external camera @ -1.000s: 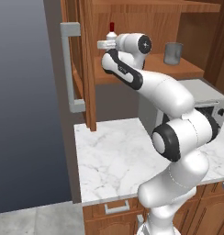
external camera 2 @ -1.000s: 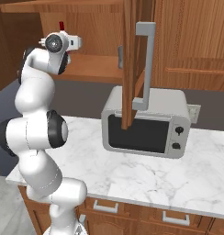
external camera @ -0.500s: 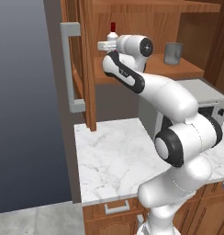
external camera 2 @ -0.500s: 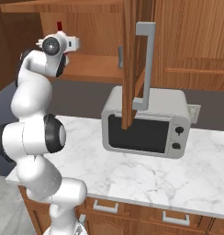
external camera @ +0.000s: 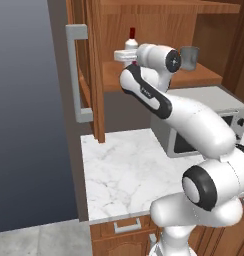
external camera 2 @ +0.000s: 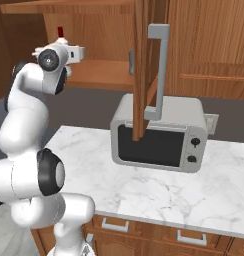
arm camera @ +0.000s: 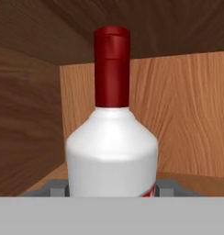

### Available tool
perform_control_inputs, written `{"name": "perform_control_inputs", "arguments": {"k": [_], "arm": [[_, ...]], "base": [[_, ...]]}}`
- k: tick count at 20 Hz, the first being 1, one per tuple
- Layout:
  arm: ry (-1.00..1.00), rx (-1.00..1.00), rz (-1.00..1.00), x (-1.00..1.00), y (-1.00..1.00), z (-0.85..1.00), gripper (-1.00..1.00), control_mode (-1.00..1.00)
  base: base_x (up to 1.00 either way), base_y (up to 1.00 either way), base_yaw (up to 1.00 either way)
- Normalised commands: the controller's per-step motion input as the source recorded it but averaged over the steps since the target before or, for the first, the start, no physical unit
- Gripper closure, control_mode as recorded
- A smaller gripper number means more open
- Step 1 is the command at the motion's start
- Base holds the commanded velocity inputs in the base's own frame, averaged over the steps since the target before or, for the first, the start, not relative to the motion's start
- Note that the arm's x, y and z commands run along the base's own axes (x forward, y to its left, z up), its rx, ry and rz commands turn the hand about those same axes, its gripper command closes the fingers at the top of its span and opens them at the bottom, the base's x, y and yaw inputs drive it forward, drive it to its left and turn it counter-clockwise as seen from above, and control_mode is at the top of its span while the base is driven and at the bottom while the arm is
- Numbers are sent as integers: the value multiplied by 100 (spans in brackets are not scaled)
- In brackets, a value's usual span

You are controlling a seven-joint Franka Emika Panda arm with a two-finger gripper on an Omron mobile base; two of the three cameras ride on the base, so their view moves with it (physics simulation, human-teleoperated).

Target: There is a bowl on the dining counter. Grab a lemon wedge from the fridge and place it in the bowl. Then get the liquor bottle and glass cup from the cabinet and place them next to the bowl.

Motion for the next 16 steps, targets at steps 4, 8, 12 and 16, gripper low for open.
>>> {"name": "perform_control_inputs", "arguments": {"k": [4, 8, 12, 16], "arm": [[0, 3, 0, -88, -39, 11, 100, -100], [0, 4, 1, -98, -44, 3, 100, -100], [0, 3, 0, -100, -31, 2, 100, -100], [-3, 2, 0, -100, -37, 4, 100, -100]], "base": [[0, 0, 0], [0, 0, 0], [0, 0, 0], [0, 0, 0]]}}
